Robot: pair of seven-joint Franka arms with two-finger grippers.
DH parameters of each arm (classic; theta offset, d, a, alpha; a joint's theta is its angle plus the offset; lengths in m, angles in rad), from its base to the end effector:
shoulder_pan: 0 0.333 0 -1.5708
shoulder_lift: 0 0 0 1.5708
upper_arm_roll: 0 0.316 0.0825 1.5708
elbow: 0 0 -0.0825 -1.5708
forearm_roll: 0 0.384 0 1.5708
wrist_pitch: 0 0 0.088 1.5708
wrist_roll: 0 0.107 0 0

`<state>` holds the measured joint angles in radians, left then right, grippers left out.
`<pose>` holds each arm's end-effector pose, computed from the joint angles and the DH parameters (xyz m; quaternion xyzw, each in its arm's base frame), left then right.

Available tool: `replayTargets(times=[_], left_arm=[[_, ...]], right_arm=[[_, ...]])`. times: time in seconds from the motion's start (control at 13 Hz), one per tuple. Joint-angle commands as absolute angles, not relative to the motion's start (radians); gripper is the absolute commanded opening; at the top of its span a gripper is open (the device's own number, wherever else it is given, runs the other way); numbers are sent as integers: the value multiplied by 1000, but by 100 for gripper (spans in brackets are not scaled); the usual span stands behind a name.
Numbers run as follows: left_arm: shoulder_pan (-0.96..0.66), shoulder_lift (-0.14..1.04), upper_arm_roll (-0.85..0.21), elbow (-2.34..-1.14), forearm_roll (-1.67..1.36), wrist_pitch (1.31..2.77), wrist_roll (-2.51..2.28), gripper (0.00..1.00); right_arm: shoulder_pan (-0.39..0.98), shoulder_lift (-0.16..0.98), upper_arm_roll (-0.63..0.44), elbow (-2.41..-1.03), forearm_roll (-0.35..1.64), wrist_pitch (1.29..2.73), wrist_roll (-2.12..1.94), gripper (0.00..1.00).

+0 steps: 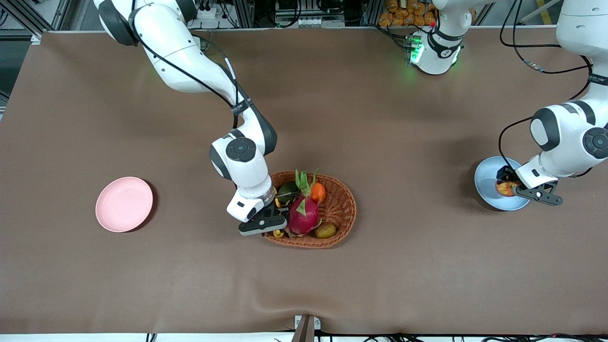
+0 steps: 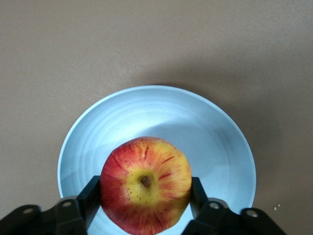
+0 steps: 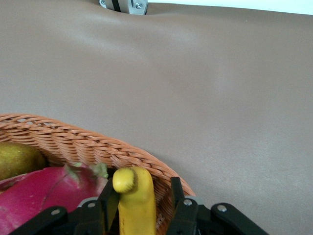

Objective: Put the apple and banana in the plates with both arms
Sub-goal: 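Lower the apple onto the blue plate while the right gripper grasps the banana, then open and raise the left gripper while the right gripper lifts the banana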

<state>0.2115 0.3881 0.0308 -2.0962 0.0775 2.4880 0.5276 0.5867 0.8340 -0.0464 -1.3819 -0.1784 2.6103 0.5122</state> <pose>0.5673 0.1396 0.2341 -0.9844 0.1736 0.0094 0.0280 0.6520 0.4060 0.2543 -0.9738 -0.0909 -0.2059 0.0333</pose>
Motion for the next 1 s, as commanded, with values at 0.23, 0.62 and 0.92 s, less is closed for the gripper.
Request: replayTargets(times=[0.23, 0.62, 0.92], left_arm=[[222, 379, 20, -2103, 97, 2505, 529, 100], [212, 325, -11, -2044, 84, 2416, 526, 100], [209, 328, -66, -1853, 80, 2228, 519, 100]], right_arm=[[597, 876, -48, -1358, -213, 2667, 653, 49], [598, 879, -48, -1358, -209, 2675, 655, 15], [594, 861, -48, -1358, -207, 2662, 647, 0]])
